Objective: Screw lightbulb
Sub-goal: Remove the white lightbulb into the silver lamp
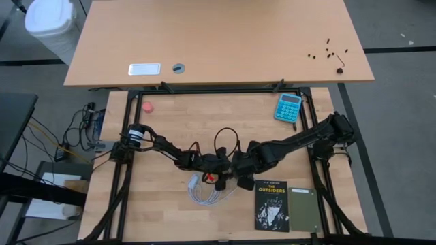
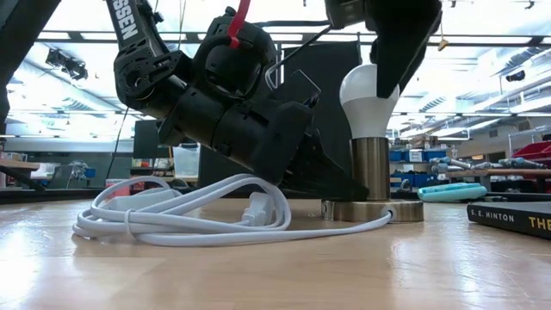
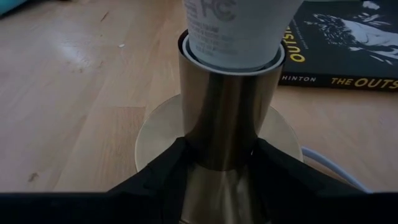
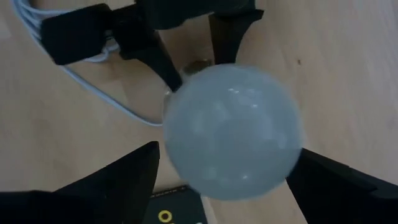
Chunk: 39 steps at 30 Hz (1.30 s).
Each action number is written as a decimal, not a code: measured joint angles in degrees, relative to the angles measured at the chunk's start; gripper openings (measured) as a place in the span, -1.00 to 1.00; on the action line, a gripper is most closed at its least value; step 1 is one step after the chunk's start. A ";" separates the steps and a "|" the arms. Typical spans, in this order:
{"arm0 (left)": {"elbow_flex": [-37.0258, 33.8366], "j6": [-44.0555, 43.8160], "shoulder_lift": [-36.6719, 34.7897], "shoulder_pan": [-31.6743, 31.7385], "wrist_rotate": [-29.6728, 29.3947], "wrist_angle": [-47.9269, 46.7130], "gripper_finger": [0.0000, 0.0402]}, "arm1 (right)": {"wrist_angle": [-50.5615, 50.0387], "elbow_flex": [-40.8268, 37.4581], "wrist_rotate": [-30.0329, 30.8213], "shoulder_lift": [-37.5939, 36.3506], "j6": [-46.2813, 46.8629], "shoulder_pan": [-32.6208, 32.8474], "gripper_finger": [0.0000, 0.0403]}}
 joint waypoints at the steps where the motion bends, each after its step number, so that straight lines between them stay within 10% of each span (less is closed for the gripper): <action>1: 0.00 0.00 0.00 0.00 0.00 0.02 -0.09 | -0.19 0.00 0.00 0.04 -0.44 -0.31 0.69; 39: -0.02 0.28 0.00 0.02 -0.48 -0.24 -0.09 | 4.27 -0.07 -5.66 4.46 -7.43 -4.58 0.54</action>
